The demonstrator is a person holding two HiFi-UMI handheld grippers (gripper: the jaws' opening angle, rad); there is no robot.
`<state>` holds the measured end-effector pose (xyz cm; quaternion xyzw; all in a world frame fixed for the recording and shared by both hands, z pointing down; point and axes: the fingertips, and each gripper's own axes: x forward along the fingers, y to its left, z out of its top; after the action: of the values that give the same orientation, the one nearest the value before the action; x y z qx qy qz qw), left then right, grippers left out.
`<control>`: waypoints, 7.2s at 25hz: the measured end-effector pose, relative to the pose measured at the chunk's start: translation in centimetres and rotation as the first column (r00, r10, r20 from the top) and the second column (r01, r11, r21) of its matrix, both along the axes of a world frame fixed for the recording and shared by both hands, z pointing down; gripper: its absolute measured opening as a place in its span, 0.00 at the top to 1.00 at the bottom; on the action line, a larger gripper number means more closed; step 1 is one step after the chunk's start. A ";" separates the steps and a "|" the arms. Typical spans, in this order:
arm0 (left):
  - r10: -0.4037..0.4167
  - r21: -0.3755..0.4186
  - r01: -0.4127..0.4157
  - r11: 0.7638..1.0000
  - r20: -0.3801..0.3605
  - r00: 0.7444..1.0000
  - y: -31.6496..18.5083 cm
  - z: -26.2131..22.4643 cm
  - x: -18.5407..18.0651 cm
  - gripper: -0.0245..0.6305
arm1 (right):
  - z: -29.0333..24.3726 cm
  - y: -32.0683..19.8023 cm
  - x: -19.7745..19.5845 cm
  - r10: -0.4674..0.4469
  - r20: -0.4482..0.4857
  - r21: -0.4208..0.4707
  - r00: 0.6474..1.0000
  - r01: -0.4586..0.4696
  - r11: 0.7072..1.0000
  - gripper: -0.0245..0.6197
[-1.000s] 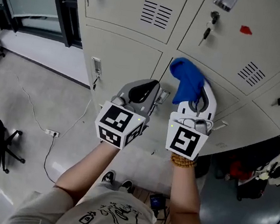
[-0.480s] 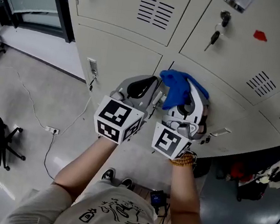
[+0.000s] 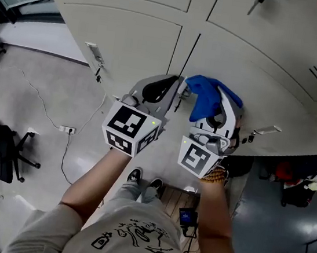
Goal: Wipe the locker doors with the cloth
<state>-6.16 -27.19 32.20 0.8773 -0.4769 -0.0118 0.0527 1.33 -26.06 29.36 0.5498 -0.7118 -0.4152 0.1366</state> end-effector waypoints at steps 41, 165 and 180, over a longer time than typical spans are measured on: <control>-0.001 -0.067 0.002 0.998 0.002 1.000 2.8 5.0 1.9 0.96 | 10.9 -0.1 4.2 0.108 -0.139 -0.200 0.984 -0.135 0.970 0.91; 0.067 0.042 -0.067 0.997 0.002 0.998 13.1 -3.1 5.1 0.96 | -2.1 14.4 6.0 0.037 0.696 -0.402 0.717 0.347 0.848 0.92; 0.089 0.028 -0.089 0.996 -0.006 0.996 12.9 -2.7 5.8 0.96 | -1.9 14.3 6.0 0.039 0.698 -0.409 0.716 0.353 0.842 0.92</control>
<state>-0.39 -14.30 29.47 0.8983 -0.4369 -0.0195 0.0427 7.29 -11.74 27.45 0.5402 -0.8409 0.0114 -0.0298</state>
